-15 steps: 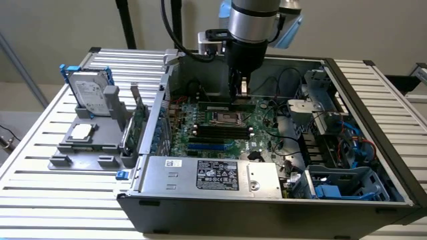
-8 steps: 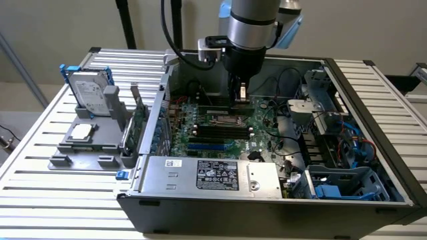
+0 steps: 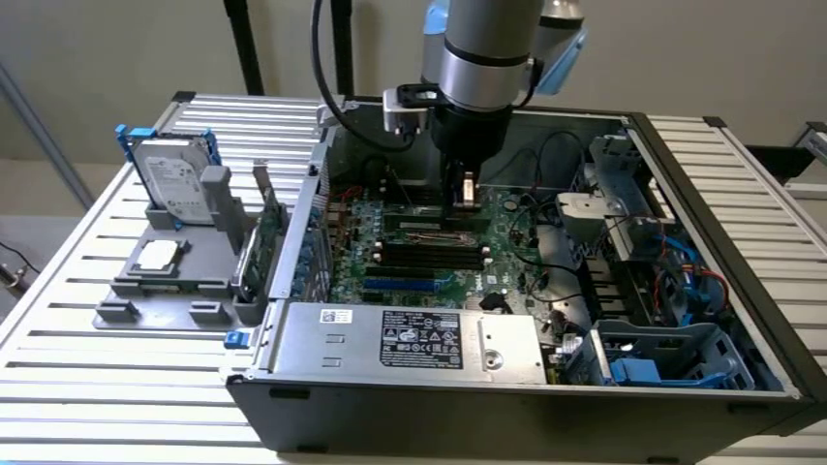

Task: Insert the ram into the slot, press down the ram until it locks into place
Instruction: 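Insert the ram into the slot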

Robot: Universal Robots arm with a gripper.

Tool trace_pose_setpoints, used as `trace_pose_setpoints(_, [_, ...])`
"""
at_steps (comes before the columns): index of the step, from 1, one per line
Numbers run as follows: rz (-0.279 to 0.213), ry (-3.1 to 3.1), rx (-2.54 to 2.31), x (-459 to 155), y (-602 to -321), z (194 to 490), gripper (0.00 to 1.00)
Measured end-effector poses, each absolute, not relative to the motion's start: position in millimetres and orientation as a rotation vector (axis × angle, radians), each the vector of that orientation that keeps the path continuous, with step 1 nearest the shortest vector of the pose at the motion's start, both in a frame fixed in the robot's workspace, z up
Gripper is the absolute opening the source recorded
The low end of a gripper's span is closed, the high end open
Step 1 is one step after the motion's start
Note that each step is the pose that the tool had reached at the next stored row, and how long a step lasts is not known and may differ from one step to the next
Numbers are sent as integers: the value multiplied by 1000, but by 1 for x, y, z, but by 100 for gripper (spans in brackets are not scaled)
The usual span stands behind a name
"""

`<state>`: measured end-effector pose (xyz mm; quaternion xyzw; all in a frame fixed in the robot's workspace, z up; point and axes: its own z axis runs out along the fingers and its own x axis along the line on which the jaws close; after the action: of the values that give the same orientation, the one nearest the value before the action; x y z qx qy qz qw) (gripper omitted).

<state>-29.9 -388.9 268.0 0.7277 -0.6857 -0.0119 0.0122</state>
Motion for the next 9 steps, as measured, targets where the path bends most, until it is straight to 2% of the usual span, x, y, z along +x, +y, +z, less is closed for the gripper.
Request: trace_pose_setpoints(9, [-36, -2138, 2267, -30, -389, 252, 13])
